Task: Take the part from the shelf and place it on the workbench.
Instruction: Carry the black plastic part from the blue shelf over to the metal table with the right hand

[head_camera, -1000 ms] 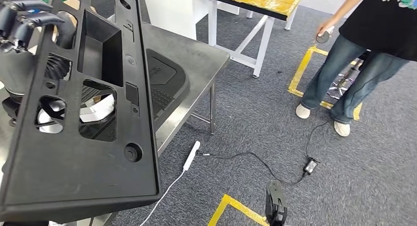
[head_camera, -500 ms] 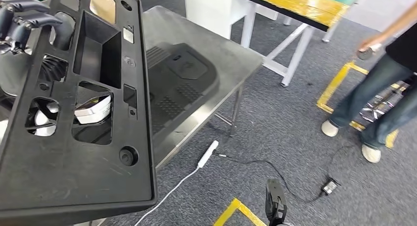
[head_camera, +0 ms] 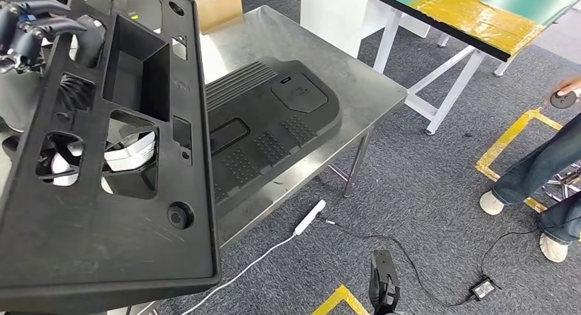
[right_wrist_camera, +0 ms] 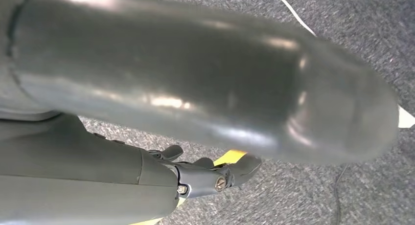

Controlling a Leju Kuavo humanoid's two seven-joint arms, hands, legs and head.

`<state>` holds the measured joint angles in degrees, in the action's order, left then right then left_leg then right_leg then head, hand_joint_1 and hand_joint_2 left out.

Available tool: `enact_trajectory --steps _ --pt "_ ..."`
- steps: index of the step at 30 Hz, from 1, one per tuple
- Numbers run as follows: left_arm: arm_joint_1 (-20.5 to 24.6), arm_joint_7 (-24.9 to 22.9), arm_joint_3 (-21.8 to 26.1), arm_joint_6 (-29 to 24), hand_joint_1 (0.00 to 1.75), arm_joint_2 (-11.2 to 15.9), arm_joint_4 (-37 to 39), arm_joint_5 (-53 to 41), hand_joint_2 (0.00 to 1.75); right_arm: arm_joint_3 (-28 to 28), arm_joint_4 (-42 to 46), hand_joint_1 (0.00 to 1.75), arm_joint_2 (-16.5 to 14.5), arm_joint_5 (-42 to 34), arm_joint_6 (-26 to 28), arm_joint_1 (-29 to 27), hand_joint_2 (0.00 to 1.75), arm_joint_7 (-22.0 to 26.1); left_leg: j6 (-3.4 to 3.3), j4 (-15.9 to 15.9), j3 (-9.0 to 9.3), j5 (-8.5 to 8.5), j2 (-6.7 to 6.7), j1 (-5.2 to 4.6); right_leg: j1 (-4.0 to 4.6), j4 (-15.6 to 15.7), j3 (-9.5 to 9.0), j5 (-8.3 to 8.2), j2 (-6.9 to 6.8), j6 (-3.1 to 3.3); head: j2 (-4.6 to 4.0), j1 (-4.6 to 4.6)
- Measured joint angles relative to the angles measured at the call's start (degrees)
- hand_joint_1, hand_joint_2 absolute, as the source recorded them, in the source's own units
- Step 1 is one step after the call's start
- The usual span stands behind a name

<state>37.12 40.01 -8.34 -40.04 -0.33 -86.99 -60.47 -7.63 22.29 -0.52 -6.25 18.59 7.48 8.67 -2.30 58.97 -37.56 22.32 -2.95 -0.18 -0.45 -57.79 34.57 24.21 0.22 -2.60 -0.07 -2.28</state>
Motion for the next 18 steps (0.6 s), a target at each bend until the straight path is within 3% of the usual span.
enact_trajectory --steps 4,15,18 --pt "0.02 0.02 -0.15 0.02 1.75 -0.03 0.0 0.32 1.75 0.05 0.0 0.0 -0.08 -0.25 -0.12 -0.01 0.0 -0.02 -0.2 -0.27 0.17 -0.1 0.24 -0.03 0.13 0.14 -0.05 -0.32 0.12 0.35 0.0 -0.03" --pt "0.05 0.02 -0.65 0.02 1.75 -0.11 0.2 0.42 1.75 0.07 0.0 0.0 -0.07 -0.54 -0.56 -0.02 0.0 -0.5 0.87 -0.6 0.17 -0.35 0.5 0.22 0.36 0.07 0.18 -0.34 0.26 0.61 0.01 0.0" --pt "0.33 0.01 -0.71 0.02 1.75 -0.35 1.61 -0.62 1.75 0.07 0.0 0.0 -0.07 -0.51 -0.9 0.01 0.0 -0.9 0.9 -0.6 0.11 -0.35 0.47 0.17 0.3 0.08 0.21 -0.35 0.26 0.61 0.0 0.01"
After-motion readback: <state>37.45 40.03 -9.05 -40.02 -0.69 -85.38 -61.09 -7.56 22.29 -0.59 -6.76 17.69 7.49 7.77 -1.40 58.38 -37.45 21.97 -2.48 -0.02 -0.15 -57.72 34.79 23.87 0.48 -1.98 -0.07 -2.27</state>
